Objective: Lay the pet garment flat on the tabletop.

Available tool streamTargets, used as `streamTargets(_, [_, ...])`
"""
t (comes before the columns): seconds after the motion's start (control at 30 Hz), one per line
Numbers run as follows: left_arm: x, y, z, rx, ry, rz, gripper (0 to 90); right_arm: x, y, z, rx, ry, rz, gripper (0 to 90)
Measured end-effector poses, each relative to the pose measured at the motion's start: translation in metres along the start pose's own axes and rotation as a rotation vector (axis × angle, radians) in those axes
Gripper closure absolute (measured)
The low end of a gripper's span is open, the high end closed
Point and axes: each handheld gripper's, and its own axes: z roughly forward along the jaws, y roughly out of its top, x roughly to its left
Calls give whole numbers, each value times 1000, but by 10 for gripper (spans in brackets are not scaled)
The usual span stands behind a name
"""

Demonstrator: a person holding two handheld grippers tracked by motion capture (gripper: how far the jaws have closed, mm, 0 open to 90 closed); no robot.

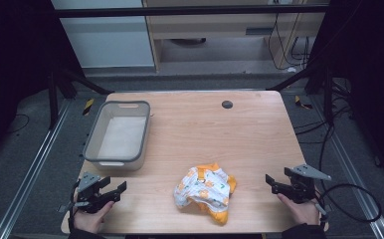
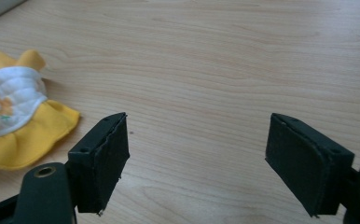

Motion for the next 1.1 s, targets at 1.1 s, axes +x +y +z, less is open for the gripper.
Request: streamTargets(1.1, [-53, 31, -3, -22, -152, 140, 466, 49, 37, -8, -52, 206, -97, 393])
